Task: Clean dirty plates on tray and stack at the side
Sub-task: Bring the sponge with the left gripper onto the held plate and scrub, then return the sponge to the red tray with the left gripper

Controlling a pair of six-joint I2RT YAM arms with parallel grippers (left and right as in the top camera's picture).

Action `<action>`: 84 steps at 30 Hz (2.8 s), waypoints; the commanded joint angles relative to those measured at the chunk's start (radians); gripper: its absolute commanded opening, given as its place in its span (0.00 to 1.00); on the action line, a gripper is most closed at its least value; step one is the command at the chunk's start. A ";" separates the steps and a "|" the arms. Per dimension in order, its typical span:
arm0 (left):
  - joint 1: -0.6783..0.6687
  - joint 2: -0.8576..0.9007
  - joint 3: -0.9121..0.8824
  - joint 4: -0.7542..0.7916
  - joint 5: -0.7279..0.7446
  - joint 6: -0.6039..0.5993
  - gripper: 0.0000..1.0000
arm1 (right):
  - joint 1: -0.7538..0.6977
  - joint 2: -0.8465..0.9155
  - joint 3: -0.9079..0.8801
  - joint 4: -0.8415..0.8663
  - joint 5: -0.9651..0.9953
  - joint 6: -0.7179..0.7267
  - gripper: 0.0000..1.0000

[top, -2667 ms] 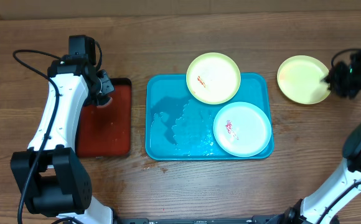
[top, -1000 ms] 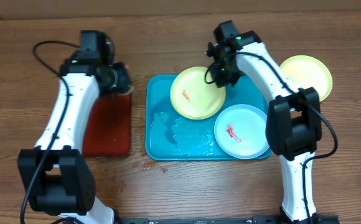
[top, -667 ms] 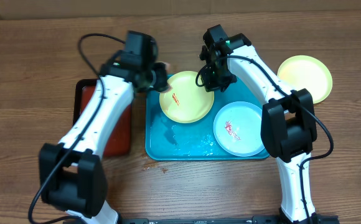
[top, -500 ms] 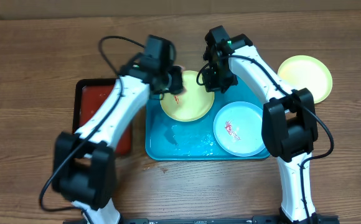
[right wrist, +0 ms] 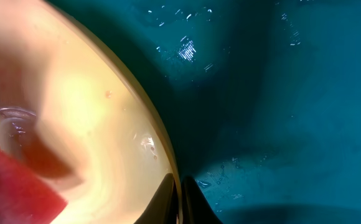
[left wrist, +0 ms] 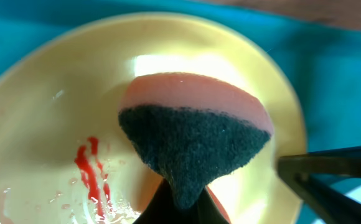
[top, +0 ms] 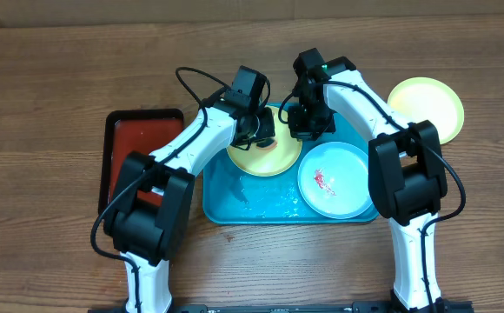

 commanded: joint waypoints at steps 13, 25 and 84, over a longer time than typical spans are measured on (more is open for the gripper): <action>0.031 0.043 0.104 -0.254 -0.351 0.006 0.04 | -0.012 0.007 -0.034 -0.004 0.039 0.011 0.04; -0.008 0.093 0.177 -0.161 0.041 -0.066 0.04 | -0.012 0.007 -0.034 -0.004 0.039 0.011 0.04; 0.025 0.301 0.492 -0.704 -0.601 0.001 0.04 | -0.012 0.007 -0.019 0.006 0.062 0.012 0.04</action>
